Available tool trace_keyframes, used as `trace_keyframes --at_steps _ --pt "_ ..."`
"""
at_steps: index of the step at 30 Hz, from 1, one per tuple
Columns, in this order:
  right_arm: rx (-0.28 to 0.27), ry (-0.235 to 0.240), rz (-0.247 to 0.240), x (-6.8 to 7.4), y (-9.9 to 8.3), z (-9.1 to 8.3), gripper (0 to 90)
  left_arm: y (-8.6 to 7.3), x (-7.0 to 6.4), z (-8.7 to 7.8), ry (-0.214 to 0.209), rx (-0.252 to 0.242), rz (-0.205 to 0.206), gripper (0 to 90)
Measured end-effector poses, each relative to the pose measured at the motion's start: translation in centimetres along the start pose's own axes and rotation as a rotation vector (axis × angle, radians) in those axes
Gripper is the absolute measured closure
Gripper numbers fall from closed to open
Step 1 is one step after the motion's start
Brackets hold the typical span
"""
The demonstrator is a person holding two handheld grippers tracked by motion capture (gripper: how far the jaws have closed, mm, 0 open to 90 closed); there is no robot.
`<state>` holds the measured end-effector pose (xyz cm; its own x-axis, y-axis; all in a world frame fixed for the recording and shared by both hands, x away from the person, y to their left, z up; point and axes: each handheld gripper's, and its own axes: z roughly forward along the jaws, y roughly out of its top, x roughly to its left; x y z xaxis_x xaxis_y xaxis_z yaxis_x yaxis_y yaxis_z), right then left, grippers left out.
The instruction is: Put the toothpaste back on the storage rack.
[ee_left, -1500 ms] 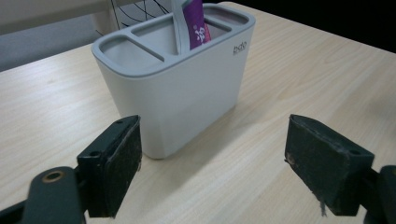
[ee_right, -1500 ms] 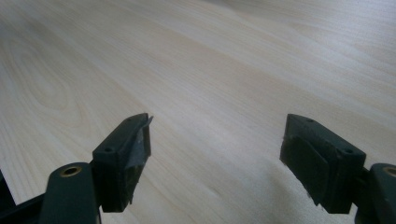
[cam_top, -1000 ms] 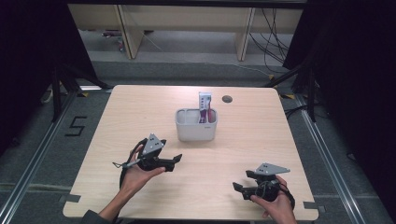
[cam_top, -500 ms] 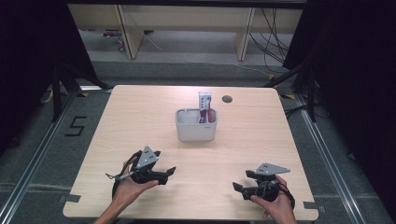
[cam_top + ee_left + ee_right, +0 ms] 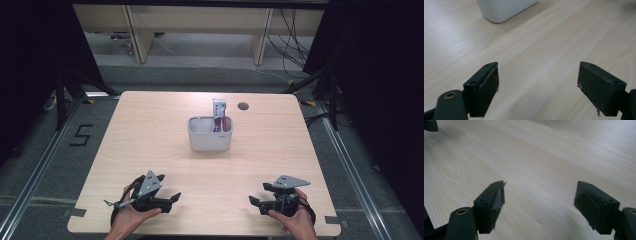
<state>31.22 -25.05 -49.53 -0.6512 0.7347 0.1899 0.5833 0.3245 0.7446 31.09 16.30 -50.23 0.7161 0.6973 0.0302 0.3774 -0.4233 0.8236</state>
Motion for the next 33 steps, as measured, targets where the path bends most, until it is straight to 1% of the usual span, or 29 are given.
trace_keyframes --at_steps 2,3,4,5,7,8,9,10,11,12,14,15,16,17,18,19,20,21,22,24,25,26,27,28,29,30,31,32,33 --pt "-0.003 -0.005 -0.004 0.0 0.0 0.0 25.0 -0.3 -0.4 0.0 -0.005 0.001 0.008 16.8" --pt "-0.005 -0.011 -0.010 -0.1 0.0 0.0 25.0 -0.4 -0.5 -0.1 -0.007 0.010 0.017 16.8" --pt "-0.003 -0.012 -0.005 -0.1 0.0 0.0 25.1 -0.5 -0.7 -0.2 -0.002 0.020 0.024 16.8" --pt "-0.007 -0.006 -0.018 -0.2 0.0 0.0 25.1 -0.7 -0.9 -0.1 -0.004 0.022 0.023 16.8" --pt "-0.005 -0.009 -0.021 -0.1 0.1 0.0 25.0 -0.9 -1.3 0.0 -0.008 0.041 0.046 16.8" --pt "-0.005 -0.009 -0.015 0.0 0.1 0.0 25.1 -1.0 -1.4 0.0 -0.011 0.046 0.052 16.8" --pt "0.001 -0.006 0.004 0.1 0.1 0.0 25.1 -1.1 -1.6 0.0 -0.008 0.050 0.058 16.8" --pt "-0.019 -0.012 -0.042 -0.1 0.1 0.0 25.1 -1.1 -1.6 -0.1 -0.010 0.061 0.075 16.8" --pt "-0.015 -0.010 -0.038 -0.1 0.1 0.0 25.1 -1.2 -1.9 -0.1 -0.018 0.056 0.066 16.8" --pt "-0.013 -0.004 -0.034 0.0 0.1 0.0 25.1 -1.3 -2.0 -0.1 -0.017 0.062 0.072 16.8" --pt "-0.014 -0.013 -0.037 0.0 0.1 0.1 25.1 -1.4 -2.4 -0.2 -0.023 0.063 0.077 16.8" --pt "-0.009 -0.004 -0.017 0.2 0.1 0.1 25.1 -1.4 -2.6 -0.2 -0.022 0.074 0.082 16.8" --pt "-0.014 -0.010 -0.038 0.1 0.1 0.1 25.1 -1.5 -2.8 -0.3 -0.026 0.066 0.083 16.8" --pt "-0.012 -0.010 -0.038 0.1 0.1 0.1 25.1 -1.5 -3.0 -0.2 -0.030 0.051 0.079 16.8" --pt "-0.011 -0.010 -0.040 0.1 0.1 0.1 25.1 -1.5 -3.1 -0.4 -0.023 0.071 0.096 16.8" --pt "-0.012 -0.007 -0.040 0.1 0.1 0.1 25.1 -1.4 -3.0 -0.5 -0.026 0.076 0.128 16.8" --pt "-0.012 -0.008 -0.041 0.1 0.1 0.2 25.1 -1.5 -3.3 -0.4 -0.030 0.049 0.101 16.8" --pt "-0.017 -0.028 -0.051 0.1 0.1 0.1 25.1 -1.5 -3.4 -0.6 -0.029 0.062 0.110 16.8" --pt "-0.014 -0.020 -0.049 0.0 0.1 0.2 25.1 -1.5 -3.5 -0.6 -0.036 0.059 0.101 16.7" --pt "-0.008 -0.009 -0.038 0.1 0.1 0.2 25.1 -1.6 -3.5 -0.7 -0.037 0.066 0.112 16.8" --pt "-0.004 -0.005 -0.022 0.2 0.1 0.2 25.0 -1.6 -3.5 -0.7 -0.040 0.056 0.106 16.7" --pt "-0.006 -0.003 -0.024 0.2 0.1 0.2 25.1 -1.6 -3.5 -0.9 -0.042 0.069 0.112 16.7" --pt "-0.008 -0.005 -0.026 0.2 0.1 0.2 25.0 -1.6 -3.5 -0.9 -0.041 0.071 0.110 16.7" --pt "-0.007 -0.004 -0.025 0.2 0.1 0.2 24.9 -1.6 -3.4 -0.9 -0.041 0.080 0.121 16.7" --pt "-0.006 -0.004 -0.025 0.2 0.1 0.2 24.9 -1.7 -3.5 -0.8 -0.039 0.071 0.106 16.7" --pt "-0.006 -0.004 -0.024 0.2 0.1 0.2 24.9 -1.7 -3.4 -0.8 -0.037 0.070 0.109 16.7" --pt "-0.006 -0.003 -0.025 0.2 0.1 0.2 24.9 -1.6 -3.3 -0.9 -0.029 0.085 0.129 16.7" --pt "-0.005 -0.011 -0.015 0.3 0.1 0.1 24.9 -1.6 -3.2 -0.9 -0.030 0.088 0.132 16.7" --pt "-0.003 -0.011 -0.015 0.4 0.1 0.1 24.8 -1.7 -3.3 -0.8 -0.034 0.078 0.118 16.7"
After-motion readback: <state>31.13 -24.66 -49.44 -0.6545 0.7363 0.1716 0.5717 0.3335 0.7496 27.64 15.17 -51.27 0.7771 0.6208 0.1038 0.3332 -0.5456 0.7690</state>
